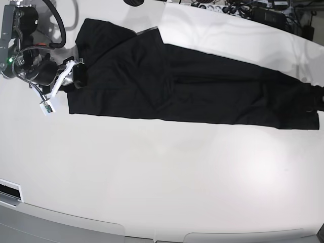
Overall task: Layout the t-shirt on the table in an organized manner, then fold the t-shirt properly
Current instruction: 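Fold the shirt end with the left gripper toward the right gripper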
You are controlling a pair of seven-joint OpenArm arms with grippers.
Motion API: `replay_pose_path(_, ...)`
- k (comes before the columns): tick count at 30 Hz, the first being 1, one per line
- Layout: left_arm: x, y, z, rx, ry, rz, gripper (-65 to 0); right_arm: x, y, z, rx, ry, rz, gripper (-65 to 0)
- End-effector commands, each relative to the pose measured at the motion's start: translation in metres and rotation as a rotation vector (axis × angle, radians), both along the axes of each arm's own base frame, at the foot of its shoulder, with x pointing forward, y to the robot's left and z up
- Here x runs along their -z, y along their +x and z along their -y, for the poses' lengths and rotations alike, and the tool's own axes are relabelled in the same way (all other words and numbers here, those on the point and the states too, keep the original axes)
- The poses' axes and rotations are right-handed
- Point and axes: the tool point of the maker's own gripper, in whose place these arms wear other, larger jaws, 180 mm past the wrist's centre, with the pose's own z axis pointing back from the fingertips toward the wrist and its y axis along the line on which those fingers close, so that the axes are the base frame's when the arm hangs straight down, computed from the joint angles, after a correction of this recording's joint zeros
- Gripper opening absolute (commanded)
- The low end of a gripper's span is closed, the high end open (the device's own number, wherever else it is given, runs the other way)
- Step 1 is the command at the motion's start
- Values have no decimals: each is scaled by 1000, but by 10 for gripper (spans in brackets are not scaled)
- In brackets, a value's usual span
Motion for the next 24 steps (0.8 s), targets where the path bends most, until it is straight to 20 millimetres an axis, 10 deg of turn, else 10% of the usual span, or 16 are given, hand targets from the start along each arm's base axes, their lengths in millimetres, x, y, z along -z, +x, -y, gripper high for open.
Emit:
replay_pose_path(1, -20, 12, 4, 31, 4, 64, -650, -11, 9, -1, -2, 13, 48, -378)
replay_pose_path(13, -37, -8, 149, 355, -139, 260, -650, -9, 8, -20, -13, 55, 55, -378)
replay_pose_path(24, -29, -12, 203, 323, -324, 284, -650, -7, 7, -18, -15, 41, 52, -378)
